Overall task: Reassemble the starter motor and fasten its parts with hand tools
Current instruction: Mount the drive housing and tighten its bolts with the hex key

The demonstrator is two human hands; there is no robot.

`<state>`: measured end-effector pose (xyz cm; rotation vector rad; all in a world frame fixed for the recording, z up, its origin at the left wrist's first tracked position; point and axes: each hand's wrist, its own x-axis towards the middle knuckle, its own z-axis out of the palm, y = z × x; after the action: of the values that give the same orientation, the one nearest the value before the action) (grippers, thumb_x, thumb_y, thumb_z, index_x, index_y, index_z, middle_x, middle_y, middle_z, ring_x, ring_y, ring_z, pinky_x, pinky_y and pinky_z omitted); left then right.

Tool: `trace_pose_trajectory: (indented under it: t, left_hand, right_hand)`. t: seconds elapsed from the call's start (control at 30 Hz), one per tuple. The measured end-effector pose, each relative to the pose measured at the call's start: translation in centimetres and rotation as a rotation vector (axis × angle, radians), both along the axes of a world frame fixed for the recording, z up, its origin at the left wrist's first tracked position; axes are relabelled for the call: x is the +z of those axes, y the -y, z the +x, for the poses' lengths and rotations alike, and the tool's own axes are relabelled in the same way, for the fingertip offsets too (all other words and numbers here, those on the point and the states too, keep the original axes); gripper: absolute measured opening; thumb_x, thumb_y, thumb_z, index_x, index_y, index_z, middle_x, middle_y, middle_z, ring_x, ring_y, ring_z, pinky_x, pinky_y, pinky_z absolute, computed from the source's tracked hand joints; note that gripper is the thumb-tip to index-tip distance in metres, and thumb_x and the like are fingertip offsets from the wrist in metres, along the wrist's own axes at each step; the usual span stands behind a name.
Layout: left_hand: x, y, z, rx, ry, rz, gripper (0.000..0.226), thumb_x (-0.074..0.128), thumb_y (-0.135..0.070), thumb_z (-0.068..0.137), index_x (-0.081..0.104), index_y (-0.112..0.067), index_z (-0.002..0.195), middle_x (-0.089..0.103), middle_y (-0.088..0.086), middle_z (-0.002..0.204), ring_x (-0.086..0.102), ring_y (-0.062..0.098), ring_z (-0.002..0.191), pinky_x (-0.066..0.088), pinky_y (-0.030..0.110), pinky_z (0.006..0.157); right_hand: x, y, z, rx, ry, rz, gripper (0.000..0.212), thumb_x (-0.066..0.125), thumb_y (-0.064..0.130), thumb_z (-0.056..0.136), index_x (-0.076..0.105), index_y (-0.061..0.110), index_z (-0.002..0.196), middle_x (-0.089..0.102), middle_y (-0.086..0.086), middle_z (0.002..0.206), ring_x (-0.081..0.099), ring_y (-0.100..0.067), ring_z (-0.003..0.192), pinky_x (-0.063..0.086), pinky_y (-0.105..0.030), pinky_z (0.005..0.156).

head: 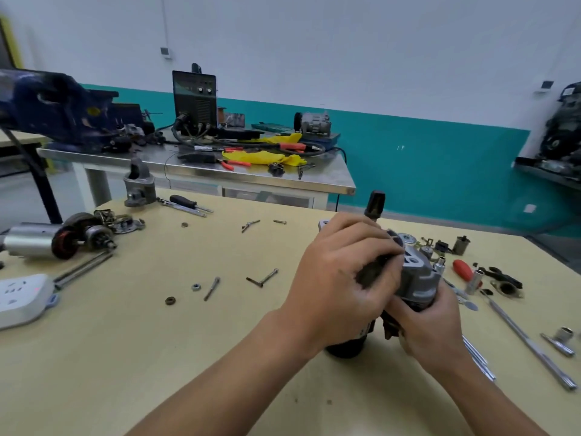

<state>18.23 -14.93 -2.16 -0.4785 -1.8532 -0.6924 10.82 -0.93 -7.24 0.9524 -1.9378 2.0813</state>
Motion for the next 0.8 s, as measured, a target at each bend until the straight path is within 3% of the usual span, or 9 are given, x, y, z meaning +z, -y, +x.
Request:
trace_pose_trajectory:
  t: [0.07,0.17,0.23,0.33,0.43,0.6,0.67,0.7,0.8]
  left_hand:
    - [0.1,0.8,0.5,-0.049,-0.03,0.056,0.008,0.072,-0.013,0.085,0.077,-0.007,0.083,0.073,0.006,0.096,0.061,0.021,0.102,0.049,0.033,0.091]
    - [0.9,5.6,0.8,0.051,-0.043,0.409,0.011,0.063,-0.023,0.092,0.073,-0.02,0.087,0.072,-0.004,0.094,0.064,0.014,0.096,0.052,0.03,0.083]
    - [1.4,10.3,0.2,0.278,0.181,0.51,0.01,0.064,-0.026,0.093,0.073,-0.026,0.089,0.071,-0.013,0.084,0.065,0.003,0.081,0.054,0.022,0.073]
    - [-0.2,14.8,-1.9,0.554,0.828,0.219,0.008,0.069,-0.022,0.089,0.075,-0.023,0.094,0.074,-0.006,0.09,0.066,0.005,0.078,0.053,0.025,0.073]
    - [-3.1,15.2,-4.3,0.533,1.133,-0.068,0.027,0.075,-0.032,0.084,0.074,-0.017,0.106,0.074,-0.003,0.101,0.064,0.012,0.084,0.048,0.024,0.074]
    - [-3.4,14.4,-7.7,0.54,1.279,-0.256,0.027,0.079,-0.03,0.077,0.073,-0.022,0.102,0.069,-0.002,0.096,0.064,0.016,0.084,0.053,0.028,0.074]
    - [-3.0,13.9,-8.4,0.526,1.289,-0.321,0.009,0.077,-0.024,0.08,0.068,-0.025,0.08,0.066,-0.005,0.087,0.06,0.012,0.075,0.046,0.024,0.063]
    - [-2.7,13.5,-8.5,0.517,1.284,-0.34,0.019,0.075,-0.022,0.081,0.06,-0.028,0.071,0.062,-0.006,0.08,0.055,0.008,0.069,0.041,0.021,0.056]
    - [-0.8,13.0,-7.5,0.389,1.144,-0.179,0.028,0.074,-0.014,0.084,0.062,-0.033,0.067,0.064,-0.006,0.072,0.058,0.01,0.064,0.042,0.019,0.053]
  right_hand:
    - [-0.1,-0.1,-0.2,0.01,0.023,-0.011,0.033,0.083,0.038,0.054,0.07,0.034,0.084,0.072,-0.008,0.072,0.063,-0.02,0.051,0.052,-0.033,0.04]
    - [-0.4,-0.4,-0.6,0.005,0.047,0.002,0.055,0.085,0.041,0.048,0.067,0.031,0.1,0.077,0.003,0.092,0.073,-0.017,0.077,0.058,-0.029,0.056]
    - [-0.4,-0.4,-0.8,0.003,0.074,0.023,0.066,0.086,0.044,0.046,0.066,0.025,0.106,0.077,0.006,0.099,0.073,-0.012,0.088,0.059,-0.024,0.063]
    - [-0.5,-0.4,-1.1,0.03,0.093,0.04,0.074,0.087,0.042,0.048,0.065,0.017,0.114,0.077,0.003,0.103,0.073,-0.015,0.093,0.058,-0.023,0.065]
    - [-0.5,-0.4,-1.1,0.05,0.119,0.021,0.073,0.088,0.039,0.048,0.065,0.018,0.114,0.076,0.004,0.104,0.072,-0.012,0.096,0.058,-0.02,0.07]
    - [-0.3,-0.4,-0.9,0.077,0.099,0.004,0.069,0.092,0.039,0.051,0.064,0.019,0.112,0.076,0.006,0.103,0.072,-0.012,0.097,0.057,-0.02,0.071]
    - [-0.1,-0.4,-0.8,0.102,0.093,-0.001,0.067,0.095,0.035,0.055,0.064,0.022,0.112,0.076,0.008,0.105,0.071,-0.008,0.099,0.056,-0.017,0.074]
    - [0.0,-0.5,-0.8,0.109,0.094,0.0,0.066,0.094,0.033,0.056,0.064,0.022,0.113,0.076,0.009,0.106,0.071,-0.008,0.1,0.056,-0.017,0.075]
    - [0.0,-0.6,-1.0,0.135,0.096,0.01,0.065,0.092,0.035,0.06,0.063,0.02,0.116,0.075,0.008,0.109,0.07,-0.008,0.103,0.056,-0.018,0.077]
